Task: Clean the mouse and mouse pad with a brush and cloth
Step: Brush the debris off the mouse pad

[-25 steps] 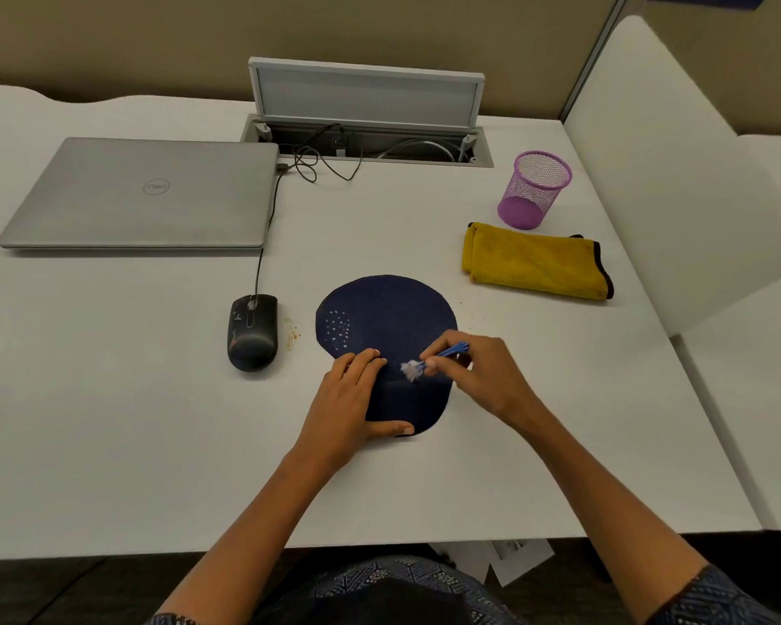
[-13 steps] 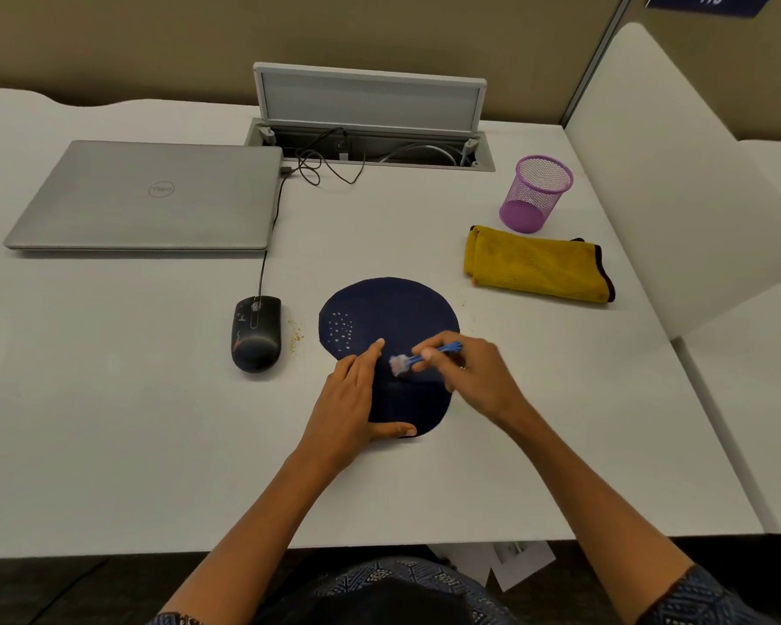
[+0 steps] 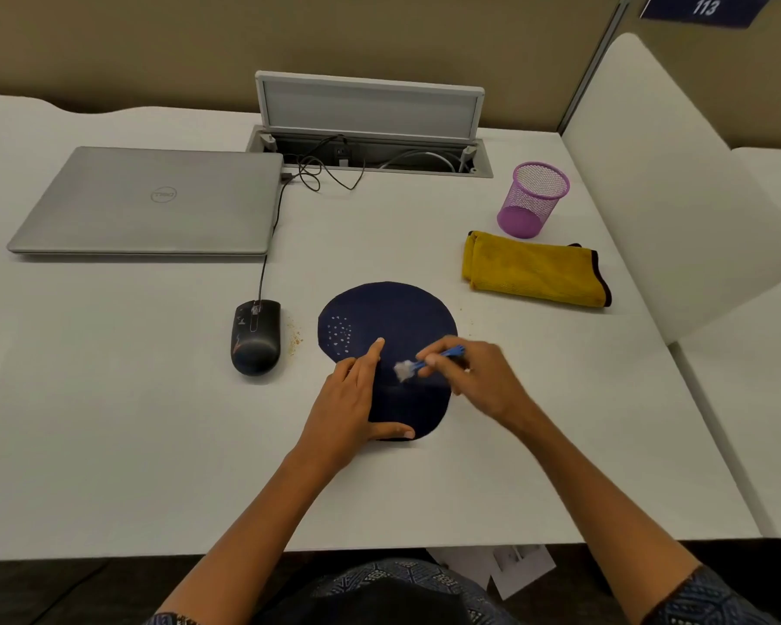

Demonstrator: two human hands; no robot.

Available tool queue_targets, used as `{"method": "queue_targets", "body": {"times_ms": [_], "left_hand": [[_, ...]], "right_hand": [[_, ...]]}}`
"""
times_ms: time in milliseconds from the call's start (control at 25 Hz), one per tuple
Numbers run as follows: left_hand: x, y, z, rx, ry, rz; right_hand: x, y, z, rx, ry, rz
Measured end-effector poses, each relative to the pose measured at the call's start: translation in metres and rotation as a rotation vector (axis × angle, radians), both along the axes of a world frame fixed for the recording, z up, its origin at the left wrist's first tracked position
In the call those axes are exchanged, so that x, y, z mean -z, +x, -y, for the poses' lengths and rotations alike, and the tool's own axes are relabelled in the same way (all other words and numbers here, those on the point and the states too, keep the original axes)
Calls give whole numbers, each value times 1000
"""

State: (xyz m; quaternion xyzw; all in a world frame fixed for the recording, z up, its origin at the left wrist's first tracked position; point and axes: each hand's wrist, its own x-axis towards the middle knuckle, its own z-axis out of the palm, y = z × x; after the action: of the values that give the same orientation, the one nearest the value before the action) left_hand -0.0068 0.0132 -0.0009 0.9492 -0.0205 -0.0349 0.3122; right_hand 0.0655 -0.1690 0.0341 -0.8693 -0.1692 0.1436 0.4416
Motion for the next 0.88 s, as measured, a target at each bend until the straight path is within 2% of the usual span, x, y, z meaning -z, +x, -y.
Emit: {"method": "queue_targets", "body": {"times_ms": [80, 200, 280, 400, 560, 720, 880], "left_hand": [[-1, 2, 0, 4, 20, -3], [-3, 3, 0, -3, 66, -6], [-4, 5, 1, -18, 161, 19], [-5, 9, 4, -53, 272, 20], [-6, 18, 6, -66, 314, 53], [-7, 25, 8, -53, 300, 63], [-5, 30, 9, 7, 354, 89]], "right_hand": [[5, -2, -6, -25, -3, -16], [1, 24, 10, 220, -199, 78], [-6, 39, 29, 368, -327, 119], [-13, 48, 40, 425, -149, 97], [-13, 52, 33, 513, -122, 62], [-26, 72, 33, 603, 206, -70], [-59, 128, 47, 707, 379, 156]]}}
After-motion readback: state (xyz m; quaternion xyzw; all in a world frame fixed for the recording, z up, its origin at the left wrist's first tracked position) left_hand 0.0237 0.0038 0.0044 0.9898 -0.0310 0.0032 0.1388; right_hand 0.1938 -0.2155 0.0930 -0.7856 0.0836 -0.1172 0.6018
